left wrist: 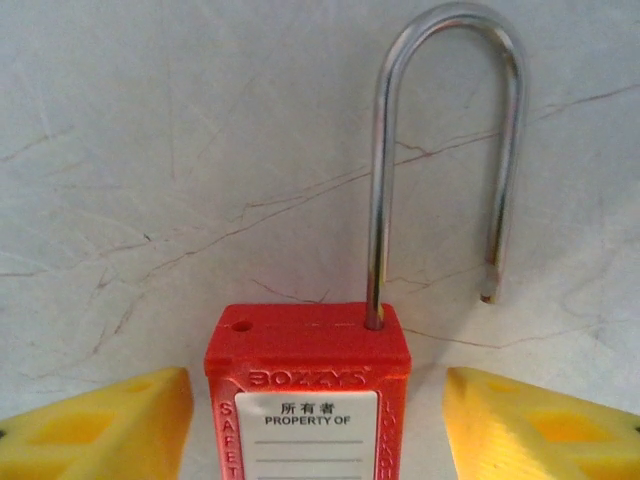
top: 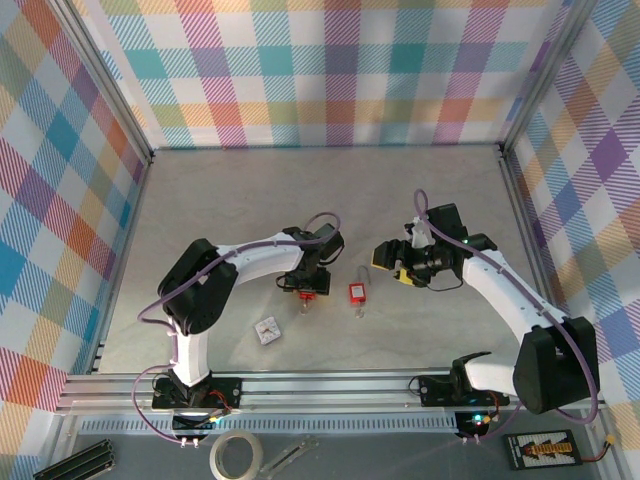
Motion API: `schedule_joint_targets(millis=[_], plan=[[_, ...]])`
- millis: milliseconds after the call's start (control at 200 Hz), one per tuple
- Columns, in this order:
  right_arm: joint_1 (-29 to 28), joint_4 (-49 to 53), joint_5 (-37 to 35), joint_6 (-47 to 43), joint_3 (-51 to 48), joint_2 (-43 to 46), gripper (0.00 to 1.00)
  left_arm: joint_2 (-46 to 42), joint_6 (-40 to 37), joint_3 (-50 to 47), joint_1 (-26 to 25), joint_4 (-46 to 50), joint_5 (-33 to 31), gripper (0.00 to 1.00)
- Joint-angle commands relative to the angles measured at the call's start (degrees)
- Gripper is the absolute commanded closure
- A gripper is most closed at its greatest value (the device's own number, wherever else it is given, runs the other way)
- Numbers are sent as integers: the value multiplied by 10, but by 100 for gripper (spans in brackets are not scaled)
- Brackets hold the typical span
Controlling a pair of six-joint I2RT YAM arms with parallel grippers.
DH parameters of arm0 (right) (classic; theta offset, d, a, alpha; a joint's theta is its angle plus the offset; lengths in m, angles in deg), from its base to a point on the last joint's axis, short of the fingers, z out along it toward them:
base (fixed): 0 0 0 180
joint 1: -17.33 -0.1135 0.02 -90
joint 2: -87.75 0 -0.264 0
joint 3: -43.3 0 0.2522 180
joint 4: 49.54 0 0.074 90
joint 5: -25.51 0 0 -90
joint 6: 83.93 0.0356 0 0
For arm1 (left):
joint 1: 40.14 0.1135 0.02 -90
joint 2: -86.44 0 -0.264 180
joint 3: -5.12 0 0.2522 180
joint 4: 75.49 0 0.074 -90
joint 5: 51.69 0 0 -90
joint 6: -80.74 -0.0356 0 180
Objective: Unlock with the key
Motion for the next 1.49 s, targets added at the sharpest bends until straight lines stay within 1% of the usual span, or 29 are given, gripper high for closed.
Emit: schedule_joint_targets(millis=[0,70,150,240,280,325,410,480,520,575,615,675,710,745,805,930,980,1020,1045,1165,1220,1260,1310,1335,1380,1435,1455,1475,1490], plan=[[3,19,20,-17,8,24,15,-67,17,11,8,9,4,20],[3,31,10,-28,15,43,15,-107,19,10,15,2,2,10],[3,51,-35,-48,20,76,12,-163,13,-2,22,-15,-20,0],[14,66,-108,-76,22,122,0,-247,-16,-37,36,-57,-75,0],[26,67,-151,-94,24,141,1,-292,-41,-67,46,-89,-110,0],[41,59,-204,-117,24,153,1,-342,-76,-112,66,-156,-130,0],[77,34,-310,-136,17,156,1,-412,-116,-198,126,-267,-158,0],[99,-22,-394,-130,-14,159,1,-443,-142,-254,169,-351,-212,0],[118,-69,-395,-118,-37,170,1,-455,-149,-292,190,-392,-250,0],[127,-159,-402,-117,-84,198,1,-472,-159,-344,216,-444,-280,0],[127,-246,-413,-141,-133,223,1,-487,-176,-383,225,-487,-296,0],[127,-383,-453,-193,-219,245,1,-511,-242,-447,228,-574,-307,0],[131,-423,-480,-209,-249,243,1,-526,-270,-479,230,-619,-321,0],[145,-432,-484,-212,-259,235,1,-537,-289,-504,237,-653,-326,0],[158,-448,-478,-192,-270,215,1,-546,-305,-542,254,-696,-326,0],[158,-589,-461,-209,-348,179,1,-518,-320,-608,277,-781,-320,0],[158,-624,-447,-230,-364,158,1,-502,-328,-624,287,-808,-299,0],[157,-660,-438,-240,-375,140,1,-478,-337,-638,298,-858,-278,0],[157,-658,-422,-245,-372,137,1,-456,-343,-644,305,-894,-267,0],[156,-777,-388,-268,-379,80,1,-335,-374,-636,333,-1040,-201,0],[155,-826,-399,-276,-375,32,1,-269,-375,-614,345,-1077,-161,0],[155,-842,-392,-286,-370,14,1,-219,-380,-592,350,-1071,-132,0],[155,-865,-390,-283,-363,-14,1,-155,-402,-574,352,-1121,-110,0],[155,-873,-383,-282,-357,-29,1,-167,-395,-568,354,-1090,-108,0],[154,-900,-370,-284,-350,-68,1,-203,-372,-543,372,-978,-78,0],[149,-918,-377,-285,-325,-138,1,-177,-367,-526,390,-991,-53,0],[147,-926,-383,-288,-312,-161,1,-178,-362,-516,396,-965,-43,0],[146,-910,-388,-289,-294,-174,1,-185,-354,-503,405,-924,-29,0],[145,-864,-392,-287,-276,-170,1,-187,-349,-492,410,-901,-21,0]])
